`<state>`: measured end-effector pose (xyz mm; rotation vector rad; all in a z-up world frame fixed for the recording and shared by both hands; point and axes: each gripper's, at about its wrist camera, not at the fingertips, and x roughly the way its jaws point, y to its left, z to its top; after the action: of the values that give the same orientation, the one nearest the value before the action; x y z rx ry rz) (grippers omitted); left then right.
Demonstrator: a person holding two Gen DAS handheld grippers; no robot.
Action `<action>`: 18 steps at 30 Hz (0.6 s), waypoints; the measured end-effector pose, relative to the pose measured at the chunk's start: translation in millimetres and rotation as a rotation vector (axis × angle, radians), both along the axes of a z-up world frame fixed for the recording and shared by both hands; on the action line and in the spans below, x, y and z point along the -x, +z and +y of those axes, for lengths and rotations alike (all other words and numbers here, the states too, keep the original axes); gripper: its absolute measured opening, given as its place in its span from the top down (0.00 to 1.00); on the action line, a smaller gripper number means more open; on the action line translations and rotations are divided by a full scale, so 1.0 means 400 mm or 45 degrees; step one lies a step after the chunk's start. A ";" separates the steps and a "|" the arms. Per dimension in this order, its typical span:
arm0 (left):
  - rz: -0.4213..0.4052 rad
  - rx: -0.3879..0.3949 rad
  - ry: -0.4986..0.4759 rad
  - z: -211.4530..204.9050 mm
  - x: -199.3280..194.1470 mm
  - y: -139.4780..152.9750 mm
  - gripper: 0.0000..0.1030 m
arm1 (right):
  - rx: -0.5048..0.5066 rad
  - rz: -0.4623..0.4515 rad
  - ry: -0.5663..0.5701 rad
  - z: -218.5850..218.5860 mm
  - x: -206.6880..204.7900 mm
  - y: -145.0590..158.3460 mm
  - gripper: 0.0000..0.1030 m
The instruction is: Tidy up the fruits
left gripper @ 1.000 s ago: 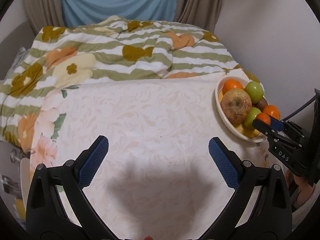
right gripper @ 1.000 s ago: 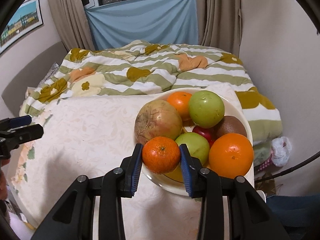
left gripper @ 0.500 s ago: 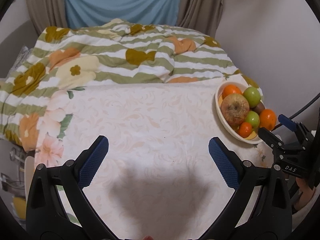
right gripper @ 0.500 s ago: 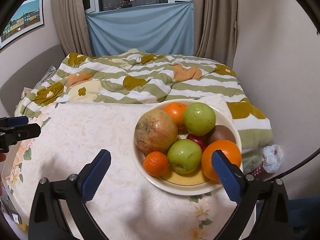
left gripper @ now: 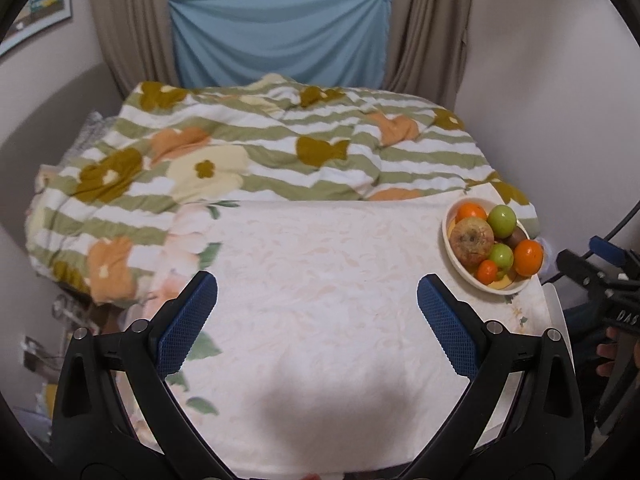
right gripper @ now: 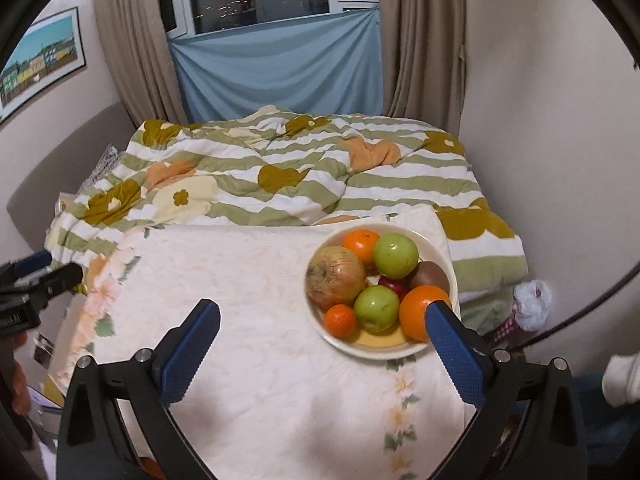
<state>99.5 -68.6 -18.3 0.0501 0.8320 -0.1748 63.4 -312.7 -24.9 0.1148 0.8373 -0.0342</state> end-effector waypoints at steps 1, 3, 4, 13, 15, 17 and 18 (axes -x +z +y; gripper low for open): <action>-0.010 -0.008 0.009 0.009 0.015 0.009 0.00 | 0.005 -0.005 -0.011 0.006 0.011 0.013 0.01; -0.021 -0.022 0.027 0.024 0.037 0.022 0.00 | 0.016 -0.012 -0.016 0.018 0.024 0.027 0.01; -0.027 -0.024 0.032 0.032 0.048 0.029 0.00 | 0.020 -0.016 -0.015 0.026 0.033 0.034 0.01; -0.097 -0.032 0.057 0.070 0.113 0.068 0.00 | 0.056 -0.044 -0.034 0.066 0.092 0.064 0.01; -0.106 -0.026 0.058 0.074 0.121 0.072 0.00 | 0.061 -0.054 -0.040 0.069 0.099 0.068 0.01; -0.109 -0.025 0.058 0.077 0.126 0.072 0.00 | 0.062 -0.062 -0.042 0.072 0.104 0.073 0.01; -0.115 -0.026 0.059 0.078 0.130 0.074 0.00 | 0.067 -0.068 -0.045 0.074 0.106 0.075 0.01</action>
<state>47.3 -37.3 11.3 0.0578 0.7445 -0.1196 20.8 -283.2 5.1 0.0809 0.7807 -0.0862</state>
